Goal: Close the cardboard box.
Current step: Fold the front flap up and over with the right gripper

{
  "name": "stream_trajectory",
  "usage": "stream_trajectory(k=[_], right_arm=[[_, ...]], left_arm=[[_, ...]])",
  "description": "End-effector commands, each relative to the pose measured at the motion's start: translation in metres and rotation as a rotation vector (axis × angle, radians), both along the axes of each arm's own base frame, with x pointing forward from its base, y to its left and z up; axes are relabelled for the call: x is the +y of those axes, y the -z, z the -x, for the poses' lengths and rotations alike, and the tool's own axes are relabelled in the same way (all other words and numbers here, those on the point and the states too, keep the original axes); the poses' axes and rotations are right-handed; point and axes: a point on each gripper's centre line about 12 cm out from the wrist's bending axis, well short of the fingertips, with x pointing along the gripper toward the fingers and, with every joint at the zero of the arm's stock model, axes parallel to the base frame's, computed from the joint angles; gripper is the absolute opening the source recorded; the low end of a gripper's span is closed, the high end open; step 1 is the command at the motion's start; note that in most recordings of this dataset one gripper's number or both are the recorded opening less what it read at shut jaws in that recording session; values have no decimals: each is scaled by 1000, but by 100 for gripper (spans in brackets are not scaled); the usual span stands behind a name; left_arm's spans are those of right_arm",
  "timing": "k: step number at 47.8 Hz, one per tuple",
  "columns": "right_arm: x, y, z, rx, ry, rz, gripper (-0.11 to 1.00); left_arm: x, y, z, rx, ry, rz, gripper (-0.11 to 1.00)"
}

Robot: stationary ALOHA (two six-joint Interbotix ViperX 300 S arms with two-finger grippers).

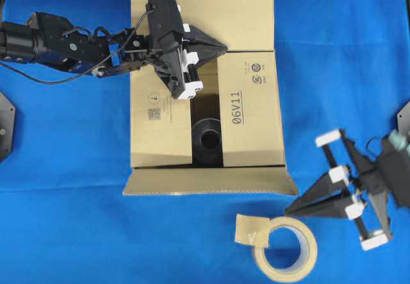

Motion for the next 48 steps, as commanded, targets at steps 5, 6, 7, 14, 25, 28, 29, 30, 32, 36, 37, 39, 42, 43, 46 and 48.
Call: stream_trajectory(k=[5,6,7,14,25,28,29,30,32,36,37,39,42,43,46,48], right_arm=[[7,17,-8,50,-9,16,0],[7,20,-8,57,-8,18,0],[7,21,-9,60,-9,21,0],[8,23,-10,64,-10,26,0],[-7,14,-8,34,31,18,0],[-17,13,-8,29,62,14,0],[-20,12,-8,27,72,15,0],[-23,11,-8,24,83,14,0],[-32,11,-8,27,110,12,0],[-50,11,-9,31,171,13,0],[-54,12,-10,36,186,14,0],[-62,13,-11,48,212,15,0],[-73,17,-12,75,254,17,0],[-76,19,-12,85,265,16,0],[-84,24,-14,115,297,15,0],[-89,31,-15,146,313,19,0]], left_arm=[[-1,-7,0,-19,3,-6,1],[-1,-8,-1,-21,3,-6,1],[-1,-8,-1,-21,3,-6,1],[-1,-8,-1,-21,3,-6,1],[-1,-7,-1,-19,4,-6,1],[-2,-8,-1,-21,6,-6,1],[-2,-7,-1,-19,6,-6,1],[-2,-7,-1,-19,6,-6,1],[-2,-8,-1,-21,7,-6,1],[-3,-7,-1,-19,8,-5,1],[-3,-7,-1,-19,8,-5,1],[-4,-7,-1,-19,10,-5,1],[-4,-7,-1,-20,10,-4,1],[-5,-7,-2,-18,13,-4,1],[-6,-7,-2,-20,13,-4,1],[-6,-7,-2,-20,13,-4,1]])
